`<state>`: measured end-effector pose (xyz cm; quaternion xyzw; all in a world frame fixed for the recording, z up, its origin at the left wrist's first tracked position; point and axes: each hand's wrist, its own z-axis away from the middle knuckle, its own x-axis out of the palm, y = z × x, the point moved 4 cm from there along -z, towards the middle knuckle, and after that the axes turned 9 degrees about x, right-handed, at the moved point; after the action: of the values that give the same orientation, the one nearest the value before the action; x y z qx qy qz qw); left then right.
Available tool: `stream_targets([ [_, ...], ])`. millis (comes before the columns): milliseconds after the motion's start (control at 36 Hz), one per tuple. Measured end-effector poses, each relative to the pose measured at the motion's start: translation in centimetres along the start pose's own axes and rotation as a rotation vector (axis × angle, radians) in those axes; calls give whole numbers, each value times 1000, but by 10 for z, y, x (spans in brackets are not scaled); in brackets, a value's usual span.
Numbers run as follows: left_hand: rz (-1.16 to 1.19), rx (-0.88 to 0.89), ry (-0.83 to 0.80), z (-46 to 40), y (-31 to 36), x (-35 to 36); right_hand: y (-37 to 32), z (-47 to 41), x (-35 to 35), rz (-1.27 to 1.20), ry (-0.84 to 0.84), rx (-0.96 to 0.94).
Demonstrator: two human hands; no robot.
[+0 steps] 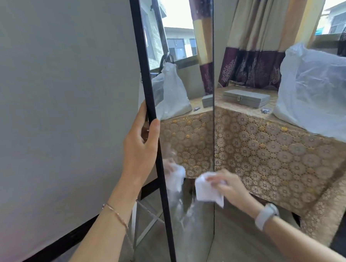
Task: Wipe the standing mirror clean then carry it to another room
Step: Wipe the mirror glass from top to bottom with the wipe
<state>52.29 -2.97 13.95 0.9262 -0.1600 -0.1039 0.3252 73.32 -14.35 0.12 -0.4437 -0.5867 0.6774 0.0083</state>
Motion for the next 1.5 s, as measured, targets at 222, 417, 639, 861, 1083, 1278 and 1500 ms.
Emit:
stream_targets([
  [222,25,-55,-42,-3,1,0,-171,-8,-40,-377,269,-462],
  [417,37,-32,-12,-1,10,-4,-97,12,34,-316,112,-362],
  [639,44,-49,-70,-1,8,-7,3,29,48,12,-224,23],
  [861,205,-93,-159,-5,5,-2,-168,9,-38,-318,140,-424],
  [1083,295,-144,-214,-7,-1,-2,-200,12,-1,-491,252,-474],
  [1278,291,-100,-269,-2,-7,-6,-48,42,76,-426,22,-220],
  [1500,121,-122,-213,25,-28,2,88,56,97,86,-224,225],
])
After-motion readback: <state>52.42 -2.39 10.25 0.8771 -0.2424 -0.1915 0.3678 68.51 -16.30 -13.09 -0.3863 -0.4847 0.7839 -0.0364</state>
